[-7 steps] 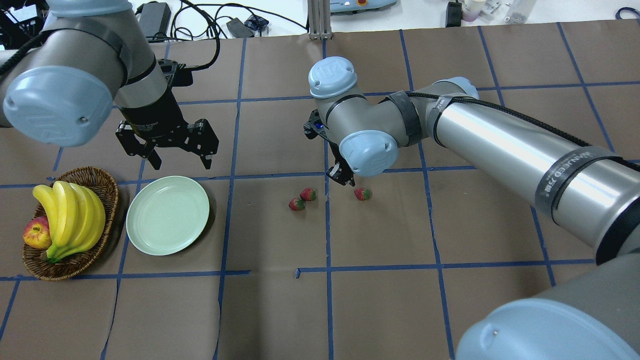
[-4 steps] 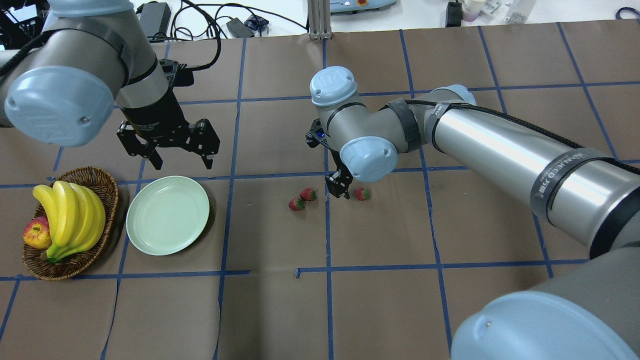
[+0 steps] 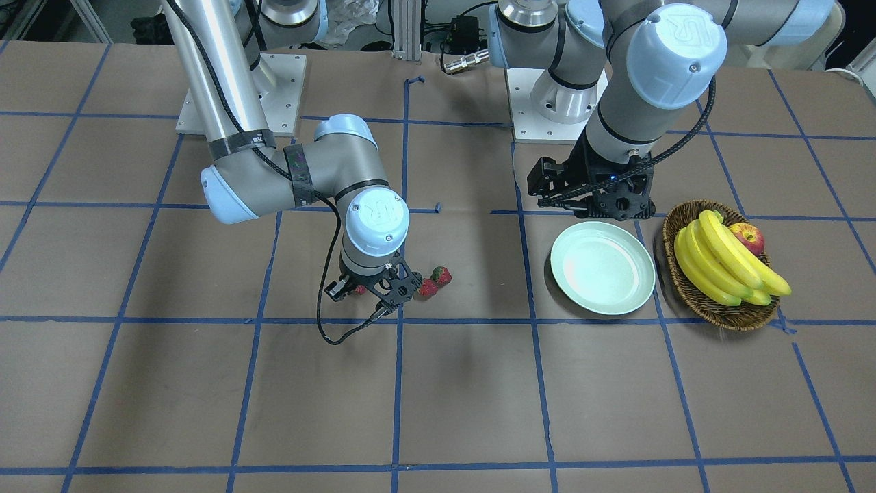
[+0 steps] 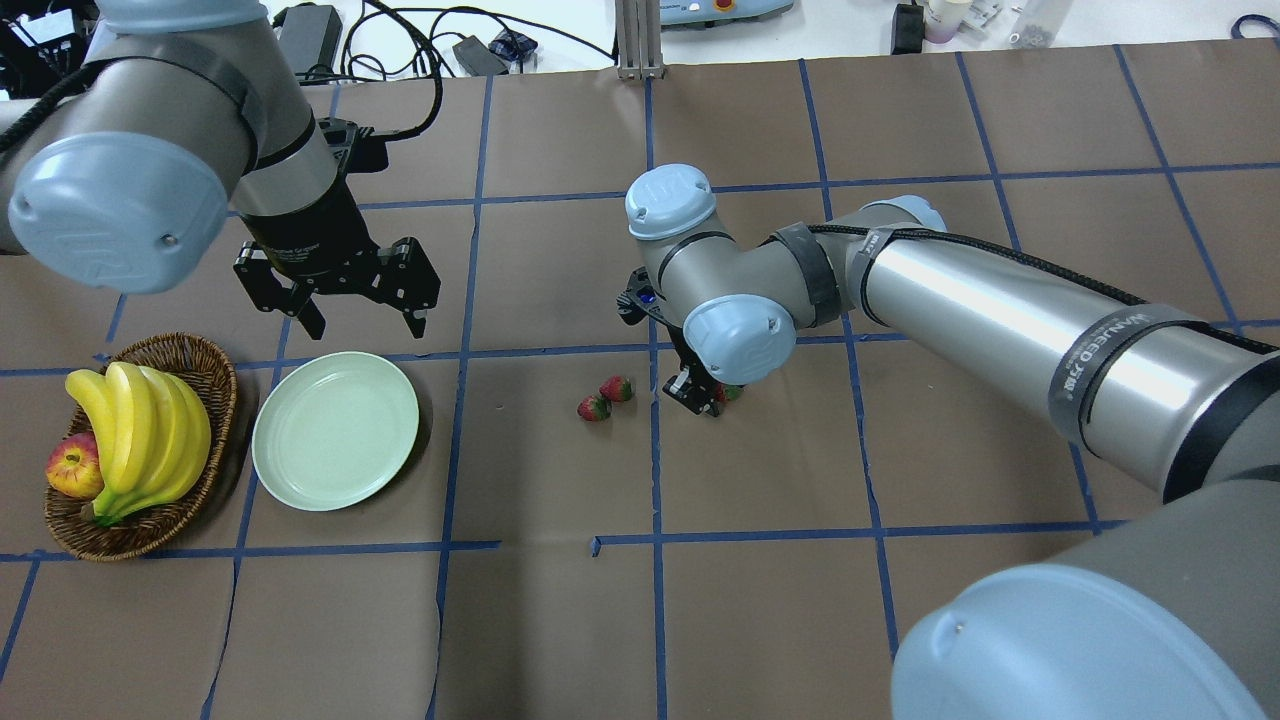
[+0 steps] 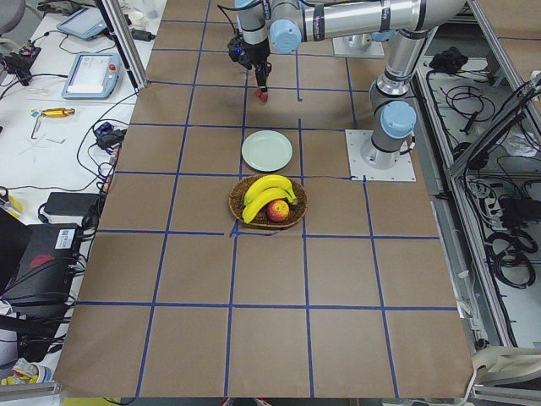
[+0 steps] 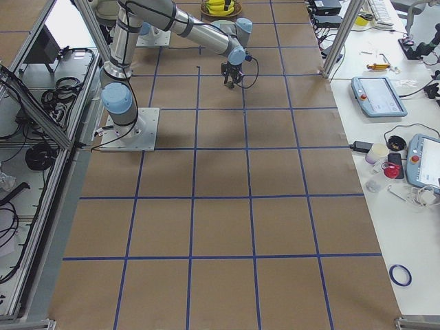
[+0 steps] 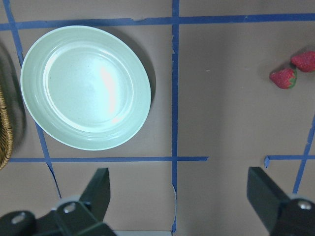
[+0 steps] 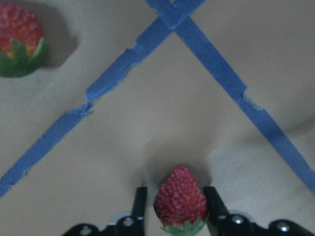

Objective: Collect all strawberries into plate
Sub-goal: 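Move the right gripper to the last strawberry and grasp it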

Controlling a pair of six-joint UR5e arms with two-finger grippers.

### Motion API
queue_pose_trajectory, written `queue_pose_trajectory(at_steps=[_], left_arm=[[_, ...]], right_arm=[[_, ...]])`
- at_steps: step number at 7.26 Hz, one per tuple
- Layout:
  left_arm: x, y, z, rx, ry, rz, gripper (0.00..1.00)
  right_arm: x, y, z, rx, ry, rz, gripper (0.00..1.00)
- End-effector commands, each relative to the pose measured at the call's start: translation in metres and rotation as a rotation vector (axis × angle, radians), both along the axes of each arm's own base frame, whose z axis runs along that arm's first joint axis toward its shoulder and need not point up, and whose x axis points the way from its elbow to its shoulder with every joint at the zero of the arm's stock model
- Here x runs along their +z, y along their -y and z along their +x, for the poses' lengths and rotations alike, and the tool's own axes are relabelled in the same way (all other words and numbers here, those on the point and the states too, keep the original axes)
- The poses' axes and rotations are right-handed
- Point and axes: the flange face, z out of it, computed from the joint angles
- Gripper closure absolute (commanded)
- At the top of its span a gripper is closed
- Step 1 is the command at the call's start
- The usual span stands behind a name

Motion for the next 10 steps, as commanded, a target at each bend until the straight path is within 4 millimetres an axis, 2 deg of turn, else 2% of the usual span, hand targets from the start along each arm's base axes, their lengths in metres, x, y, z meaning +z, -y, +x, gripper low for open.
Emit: queue_pose_trajectory(at_steps=[1, 2, 3, 4, 5, 7, 8, 9, 10], left_arm=[[0.000, 0.000, 0.000, -0.005, 0.000, 0.000, 0.00], [0.001, 0.000, 0.001, -0.008, 0.000, -0.001, 0.00], [0.002, 0.000, 0.003, -0.013, 0.004, -0.004, 0.00], [0.001, 0.000, 0.005, -0.014, 0.004, -0.001, 0.00], [0.000, 0.000, 0.008, -0.009, 0.006, 0.001, 0.00], [0.001, 0.007, 0.026, 0.025, 0.013, -0.020, 0.00], [0.000, 0.013, 0.052, 0.053, 0.006, -0.021, 0.00], [-0.002, 0.017, 0.080, 0.033, -0.006, -0.016, 0.00], [-0.007, 0.021, 0.096, 0.040, -0.011, -0.007, 0.00]], right_arm=[[0.008, 0.004, 0.002, -0.017, 0.006, -0.019, 1.00], [0.031, 0.016, 0.003, -0.026, 0.022, -0.065, 1.00], [0.063, 0.028, 0.008, -0.079, 0.038, -0.125, 1.00], [0.082, 0.027, 0.016, -0.139, 0.074, -0.132, 1.00], [0.091, 0.018, 0.031, -0.204, 0.124, -0.128, 1.00], [0.103, -0.005, 0.083, -0.225, 0.143, -0.165, 1.00], [0.104, -0.012, 0.099, -0.227, 0.171, -0.153, 1.00], [0.095, -0.022, 0.118, -0.223, 0.168, -0.144, 1.00], [0.081, -0.028, 0.137, -0.214, 0.162, -0.136, 1.00]])
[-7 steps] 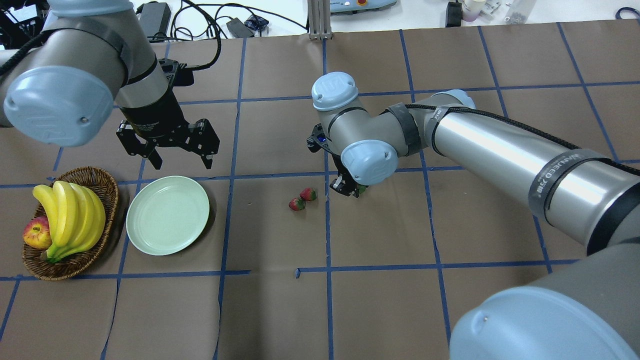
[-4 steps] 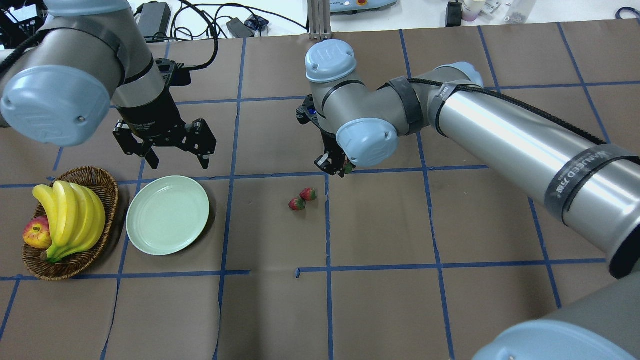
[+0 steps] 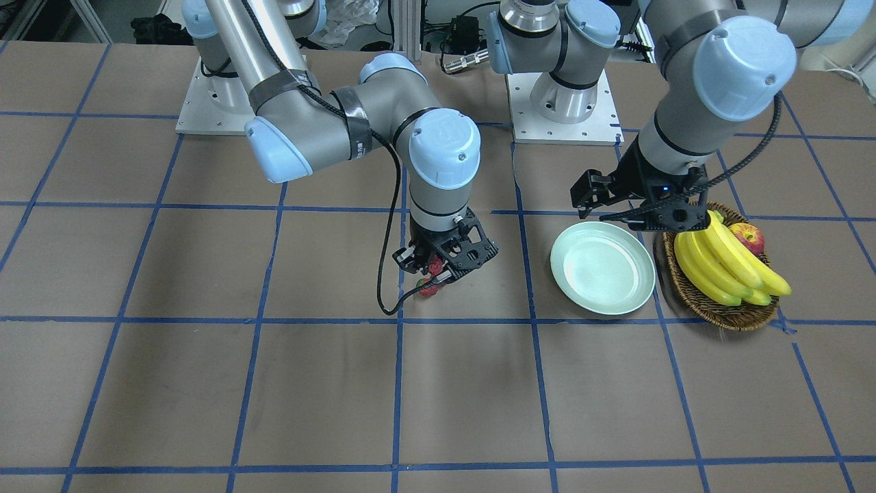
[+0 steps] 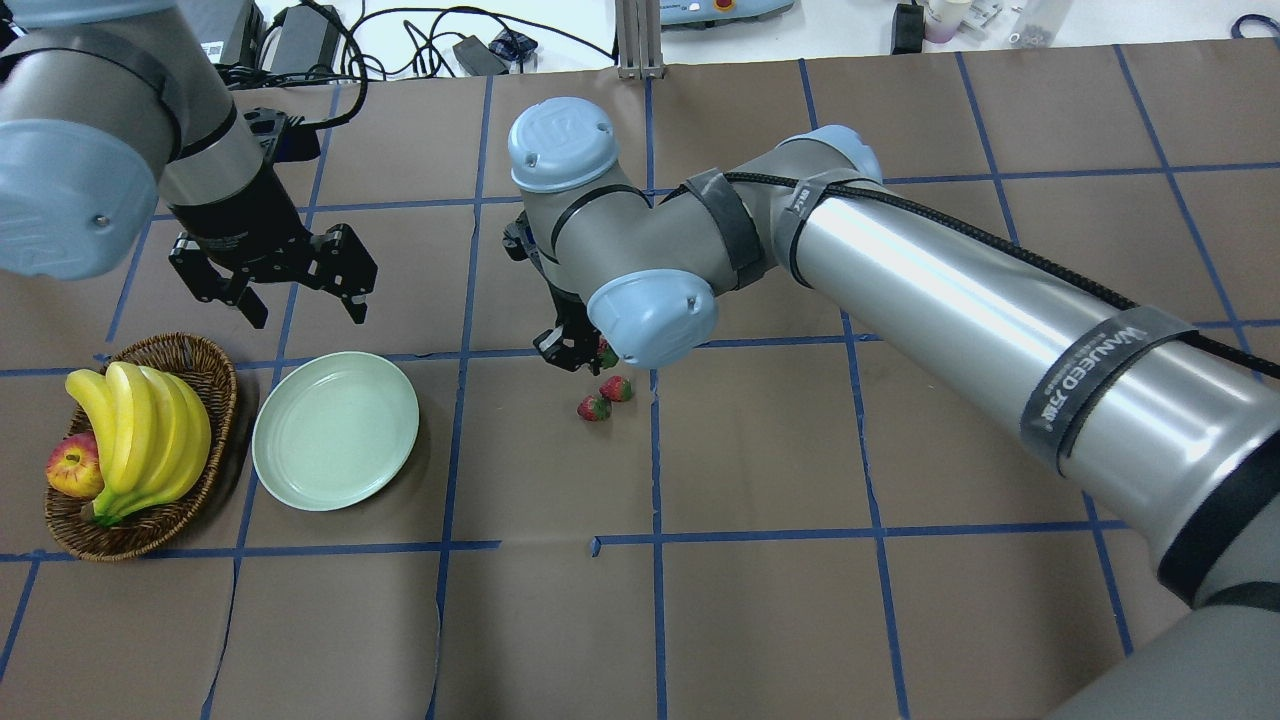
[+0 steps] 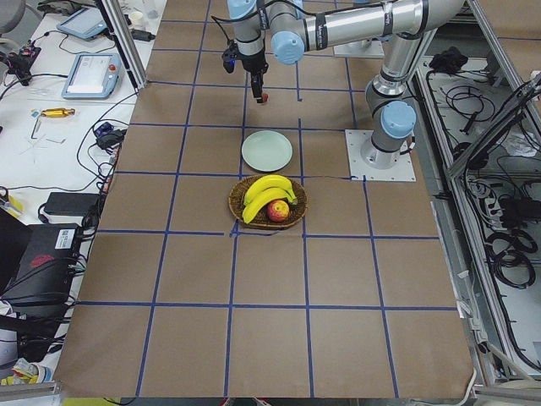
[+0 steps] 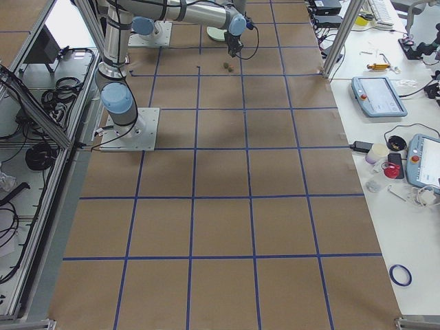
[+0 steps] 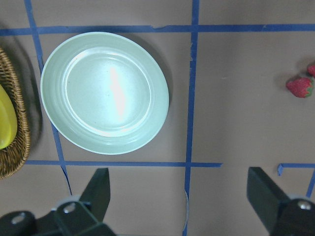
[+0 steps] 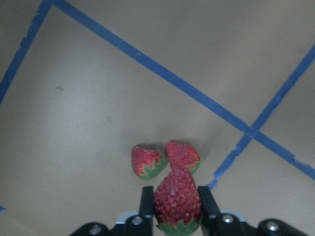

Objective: Collect all strawberries into plate
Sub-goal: 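Carry the strawberry toward the plate with the right gripper and release it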

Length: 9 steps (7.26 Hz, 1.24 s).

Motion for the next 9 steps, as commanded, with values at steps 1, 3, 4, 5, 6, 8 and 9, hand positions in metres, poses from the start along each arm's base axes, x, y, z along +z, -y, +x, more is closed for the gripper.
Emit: queue_pose_trajectory(at_steps=[1, 3, 4, 5, 6, 8, 9], left_arm=[[-0.013, 0.010, 0.030, 0.010, -0.008, 0.012, 0.00], [-0.034, 0.007, 0.028, 0.015, -0.009, 0.012, 0.00], [-0.038, 0.006, 0.028, 0.018, -0.009, 0.016, 0.00], [-0.038, 0.006, 0.028, 0.015, -0.011, 0.016, 0.00], [-0.038, 0.006, 0.028, 0.015, -0.011, 0.016, 0.00], [-0.036, 0.007, 0.028, 0.012, -0.010, 0.010, 0.00], [-0.033, 0.008, 0.028, 0.010, -0.009, 0.001, 0.00]], right_arm=[[-0.025, -0.012, 0.046, -0.002, 0.039, -0.003, 1.00], [-0.050, -0.016, 0.071, 0.011, 0.080, 0.001, 1.00], [-0.061, -0.016, 0.073, 0.012, 0.085, 0.016, 0.97], [-0.074, -0.016, 0.075, 0.014, 0.089, 0.040, 0.86], [-0.082, -0.016, 0.077, 0.015, 0.100, 0.047, 0.53], [-0.078, -0.016, 0.076, 0.027, 0.102, 0.045, 0.00], [-0.067, -0.016, 0.076, 0.031, 0.108, 0.032, 0.00]])
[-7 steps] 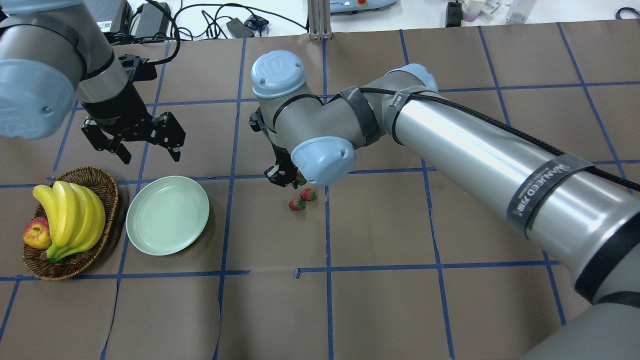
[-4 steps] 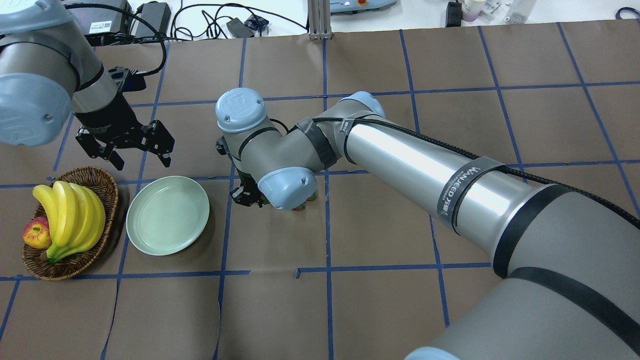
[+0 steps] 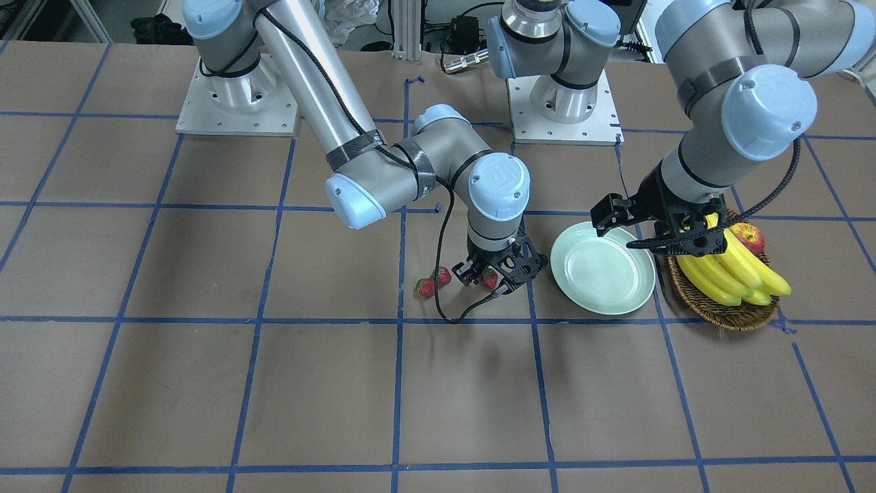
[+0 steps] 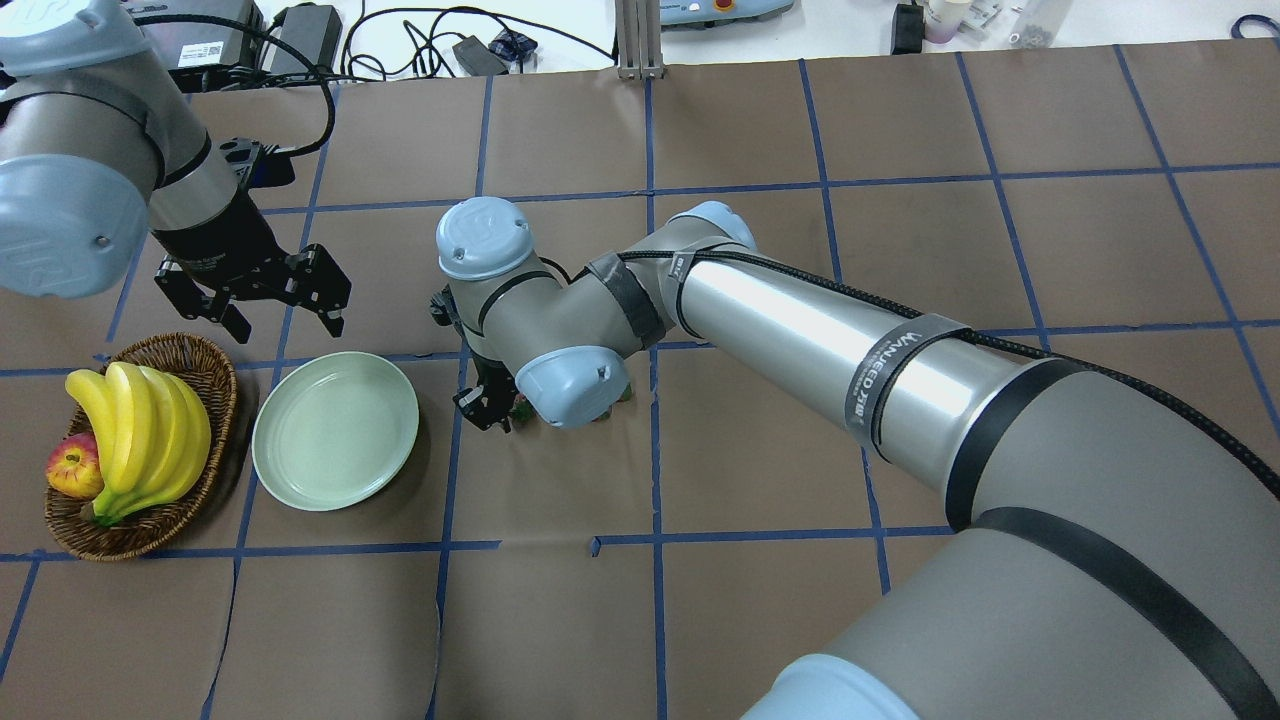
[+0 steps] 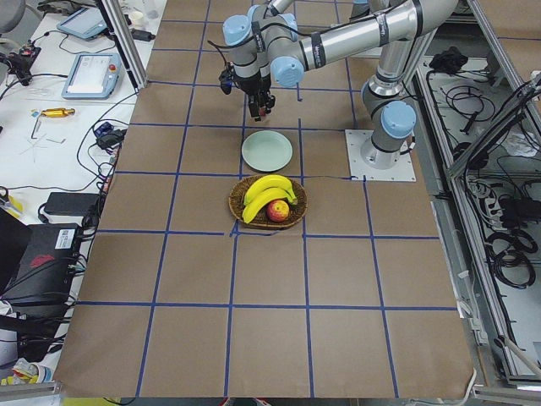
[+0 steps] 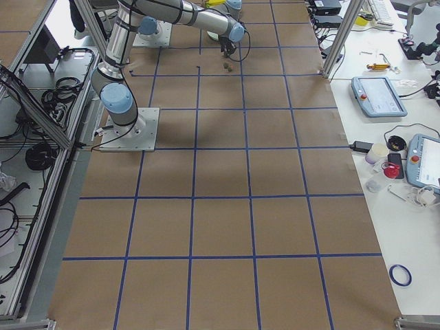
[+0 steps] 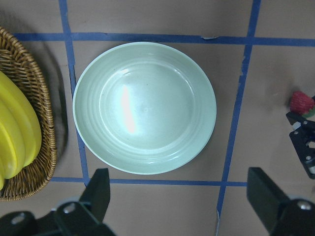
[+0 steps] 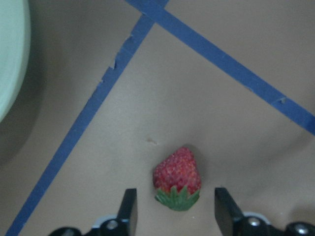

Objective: Collect all strawberries into plate
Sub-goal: 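Carry the strawberry toward the plate with the right gripper and release it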

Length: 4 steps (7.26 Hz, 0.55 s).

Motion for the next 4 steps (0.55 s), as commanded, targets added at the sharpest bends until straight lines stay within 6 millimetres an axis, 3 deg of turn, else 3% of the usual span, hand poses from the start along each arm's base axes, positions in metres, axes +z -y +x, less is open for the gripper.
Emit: queue_pose_trajectory(at_steps=[1, 3, 4], left_arm=[[0.004, 0.001, 0.000, 0.012, 0.004, -0.012, 0.00], [0.004, 0.003, -0.004, 0.010, 0.005, -0.027, 0.00], [0.001, 0.005, -0.011, 0.041, 0.005, -0.038, 0.00]], right_arm=[[0.046, -0.001, -0.006, -0.001, 0.020, -0.048, 0.00], [0.114, 0.008, -0.049, -0.037, -0.026, -0.056, 0.00], [0.143, 0.021, -0.088, -0.097, -0.044, -0.042, 0.00]])
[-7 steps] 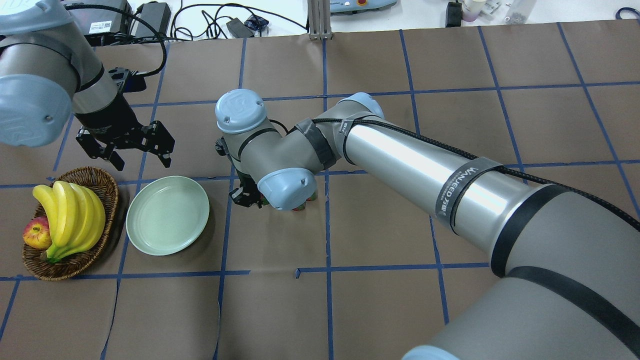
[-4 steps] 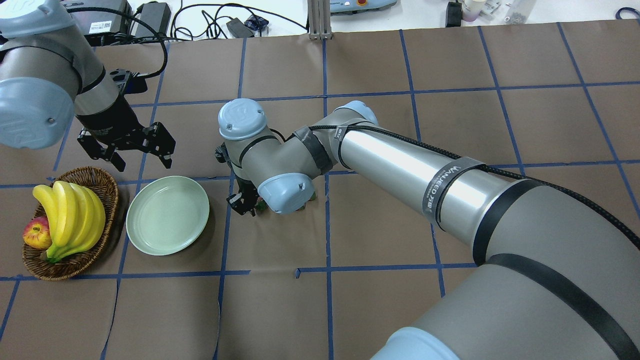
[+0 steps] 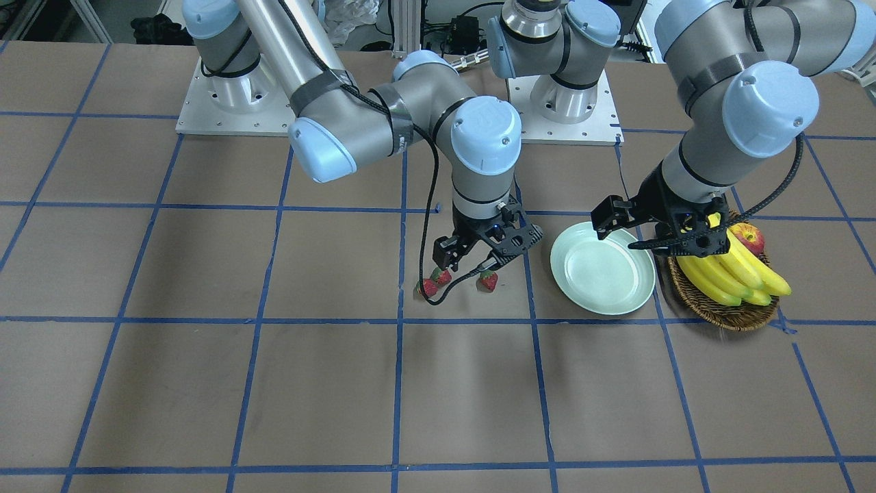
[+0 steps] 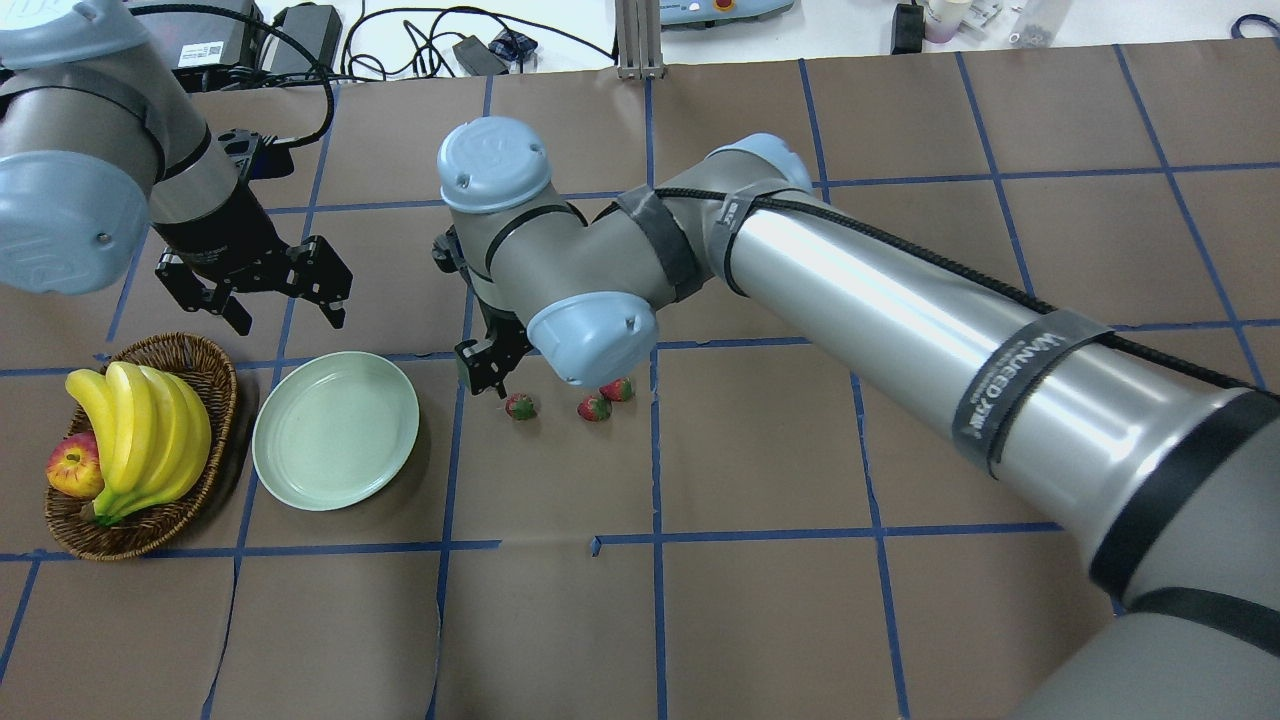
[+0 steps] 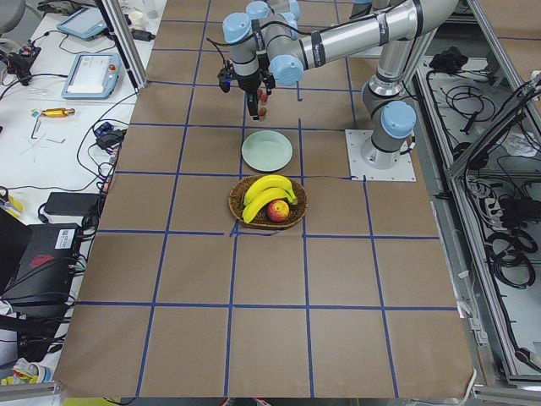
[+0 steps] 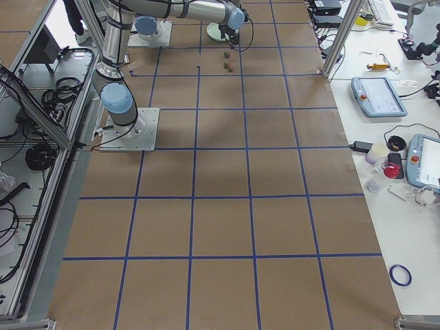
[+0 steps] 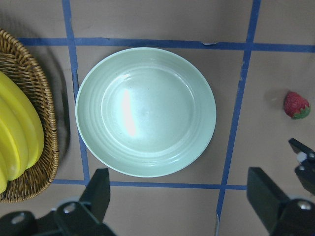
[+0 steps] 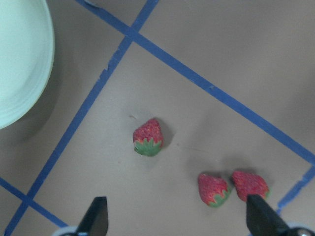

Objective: Collect all strawberries into plate
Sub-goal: 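Retract the right arm while the left gripper reaches toward the strawberries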

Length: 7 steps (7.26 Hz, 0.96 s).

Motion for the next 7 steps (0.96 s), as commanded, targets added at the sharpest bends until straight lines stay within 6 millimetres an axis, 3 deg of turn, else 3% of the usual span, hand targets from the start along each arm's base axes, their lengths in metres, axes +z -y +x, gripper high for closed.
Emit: queue_pose_trajectory(at_steps=[1, 2, 4, 5, 7], left_arm=[[-0.004, 0.004, -0.023, 0.011, 0.003, -0.024, 0.00], [-0.009, 0.005, -0.041, 0.001, 0.007, -0.033, 0.00], [-0.026, 0.012, -0.087, 0.021, -0.026, -0.065, 0.00], [-0.040, 0.014, -0.103, 0.025, -0.025, -0.073, 0.00], [-0.067, 0.012, -0.133, 0.019, -0.023, -0.083, 0.00]], right_arm=[[0.067, 0.028, -0.089, -0.134, -0.029, 0.012, 0.00], [0.088, 0.040, -0.140, -0.206, -0.061, 0.025, 0.00], [0.120, 0.047, -0.210, -0.320, -0.074, 0.028, 0.00], [0.127, 0.048, -0.235, -0.358, -0.101, 0.039, 0.00], [0.144, 0.045, -0.265, -0.408, -0.123, 0.039, 0.00]])
